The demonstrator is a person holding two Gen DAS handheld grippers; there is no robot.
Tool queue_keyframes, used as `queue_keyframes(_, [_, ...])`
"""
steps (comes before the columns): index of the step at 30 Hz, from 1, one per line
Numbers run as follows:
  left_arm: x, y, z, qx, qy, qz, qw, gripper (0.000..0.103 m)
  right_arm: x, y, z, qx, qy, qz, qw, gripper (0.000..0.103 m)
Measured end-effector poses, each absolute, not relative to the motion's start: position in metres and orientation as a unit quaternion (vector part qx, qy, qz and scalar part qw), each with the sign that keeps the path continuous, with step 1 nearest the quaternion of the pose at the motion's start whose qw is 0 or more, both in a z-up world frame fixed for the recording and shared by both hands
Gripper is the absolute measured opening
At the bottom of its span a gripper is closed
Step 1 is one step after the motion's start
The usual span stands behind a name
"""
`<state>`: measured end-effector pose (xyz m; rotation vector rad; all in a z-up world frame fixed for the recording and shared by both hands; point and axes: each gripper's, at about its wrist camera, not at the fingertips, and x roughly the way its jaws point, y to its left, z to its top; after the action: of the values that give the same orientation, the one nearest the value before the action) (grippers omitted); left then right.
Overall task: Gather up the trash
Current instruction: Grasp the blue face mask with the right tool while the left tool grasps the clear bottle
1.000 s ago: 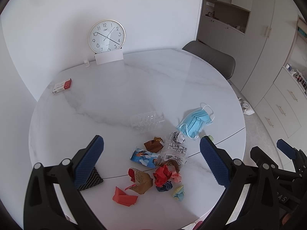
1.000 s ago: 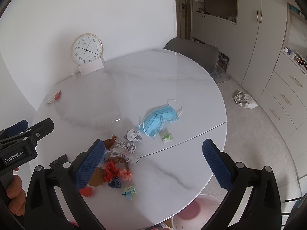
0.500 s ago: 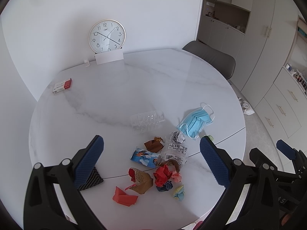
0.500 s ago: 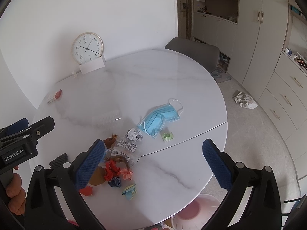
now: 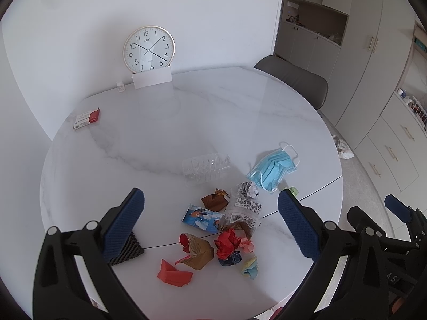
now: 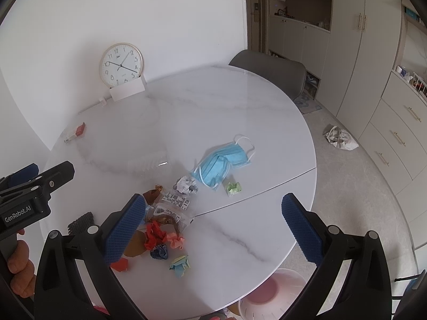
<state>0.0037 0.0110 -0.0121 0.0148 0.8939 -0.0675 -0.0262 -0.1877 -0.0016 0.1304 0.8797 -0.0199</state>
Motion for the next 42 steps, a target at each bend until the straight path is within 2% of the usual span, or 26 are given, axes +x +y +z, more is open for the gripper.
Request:
queue_keyframes(8, [0.041,0.036,-0.051,0.027,0.448,-0.047,0.892,0.096,0.024,-0.191,-0.044,0.049,0.461,0.013,0.886,0.101])
queue_keyframes(12, [0.074,0.052,-0.085,0.041,0.457,-0.053,0.887,0.096,0.085,-0.192,-0.096,0.013,0.493,0.018,0.870,0.101])
queue_keyframes(16, [0.114,0.052,-0.122,0.104,0.453,-0.094,0.881,0.096,0.156,-0.194,-0.157,-0.012,0.537,0.042,0.843,0.101])
queue_keyframes(21, [0.167,0.040,-0.166,0.189,0.470,-0.193,0.841,0.096,0.214,-0.189,-0.213,-0.061,0.587,0.087,0.803,0.093])
queue_keyframes(23, [0.190,0.032,-0.184,0.218,0.480,-0.229,0.818,0.096,0.227,-0.186,-0.229,-0.082,0.605,0.100,0.785,0.085])
queue_keyframes(24, [0.196,0.029,-0.191,0.230,0.482,-0.239,0.811,0.096,0.231,-0.185,-0.234,-0.086,0.613,0.106,0.778,0.076])
queue_keyframes(25, [0.204,0.024,-0.200,0.247,0.484,-0.254,0.800,0.096,0.233,-0.184,-0.239,-0.086,0.620,0.113,0.771,0.062])
queue_keyframes(27, [0.215,0.016,-0.215,0.269,0.489,-0.276,0.783,0.096,0.236,-0.184,-0.241,-0.080,0.625,0.130,0.766,0.052])
queue_keyframes(30, [0.225,0.003,-0.235,0.296,0.492,-0.308,0.759,0.096,0.239,-0.189,-0.237,-0.061,0.628,0.129,0.765,0.021])
queue_keyframes(35, [0.232,-0.011,-0.262,0.330,0.493,-0.340,0.730,0.094,0.234,-0.214,-0.207,0.023,0.605,0.109,0.789,0.016])
queue_keyframes(36, [0.234,-0.013,-0.264,0.331,0.493,-0.345,0.727,0.091,0.230,-0.220,-0.197,0.044,0.595,0.106,0.796,0.016])
queue_keyframes(39, [0.244,-0.017,-0.269,0.329,0.495,-0.348,0.725,0.070,0.209,-0.237,-0.164,0.090,0.563,0.098,0.815,0.016])
queue_keyframes(40, [0.245,-0.018,-0.271,0.324,0.496,-0.348,0.727,0.066,0.202,-0.241,-0.155,0.099,0.554,0.095,0.821,0.016])
queue_keyframes(42, [0.245,-0.020,-0.274,0.317,0.491,-0.352,0.731,0.066,0.180,-0.252,-0.134,0.123,0.534,0.088,0.832,0.017])
